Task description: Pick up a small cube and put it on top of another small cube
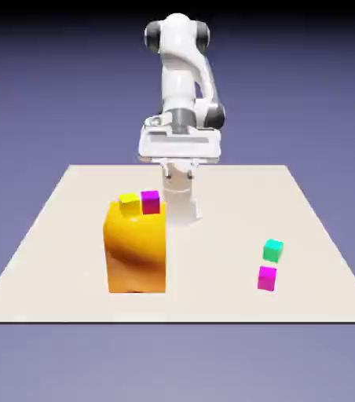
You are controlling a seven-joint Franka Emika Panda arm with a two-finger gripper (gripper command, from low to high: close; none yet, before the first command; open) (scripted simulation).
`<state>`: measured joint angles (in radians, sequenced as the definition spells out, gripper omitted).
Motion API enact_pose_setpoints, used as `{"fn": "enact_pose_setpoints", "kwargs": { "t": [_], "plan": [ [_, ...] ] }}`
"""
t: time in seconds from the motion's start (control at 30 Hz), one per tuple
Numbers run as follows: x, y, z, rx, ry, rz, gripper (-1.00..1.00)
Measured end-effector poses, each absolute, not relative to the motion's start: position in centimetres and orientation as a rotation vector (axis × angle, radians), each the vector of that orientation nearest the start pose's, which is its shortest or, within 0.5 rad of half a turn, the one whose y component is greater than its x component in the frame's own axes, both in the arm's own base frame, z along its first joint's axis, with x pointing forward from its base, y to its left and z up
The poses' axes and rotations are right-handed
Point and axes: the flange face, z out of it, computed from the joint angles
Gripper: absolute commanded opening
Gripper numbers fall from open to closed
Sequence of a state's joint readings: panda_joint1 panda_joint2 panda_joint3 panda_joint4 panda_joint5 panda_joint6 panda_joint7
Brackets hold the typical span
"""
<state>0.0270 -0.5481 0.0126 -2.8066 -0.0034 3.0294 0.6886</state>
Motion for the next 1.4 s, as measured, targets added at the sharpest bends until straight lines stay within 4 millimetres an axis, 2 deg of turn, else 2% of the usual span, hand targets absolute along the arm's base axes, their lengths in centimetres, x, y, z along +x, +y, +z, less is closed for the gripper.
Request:
{"fn": "enact_pose_setpoints", "kwargs": {
  "t": [0.17, 0.3, 0.43, 0.57, 0.7, 0.83, 1.0, 1.13, 1.2, 1.23, 1.4],
  "plan": [
    [39.9, 6.3, 41.6, -2.794, 0.418, -0.939, 0.0],
    [39.8, 10.1, 38.7, -2.92, 0.03, -0.85, 0.0],
    [39.2, 13.9, 35.8, -2.978, -0.383, -0.744, 0.0],
    [38.0, 17.5, 32.9, -2.961, -0.806, -0.624, 0.0],
    [36.3, 21.0, 30.0, -2.868, -1.224, -0.495, 0.0],
    [34.1, 24.2, 27.1, -2.7, -1.622, -0.36, 0.0],
    [30.4, 28.1, 23.6, -2.383, -2.075, -0.191, 0.0],
    [27.2, 30.5, 21.0, -2.071, -2.371, -0.061, 0.0],
    [25.5, 31.5, 19.7, -1.902, -2.492, 0.001, 0.0],
    [25.6, 31.5, 19.7, -1.903, -2.492, 0.001, 0.0],
    [25.6, 31.7, 14.6, -1.904, -2.487, -0.002, 0.0]
  ]
}}
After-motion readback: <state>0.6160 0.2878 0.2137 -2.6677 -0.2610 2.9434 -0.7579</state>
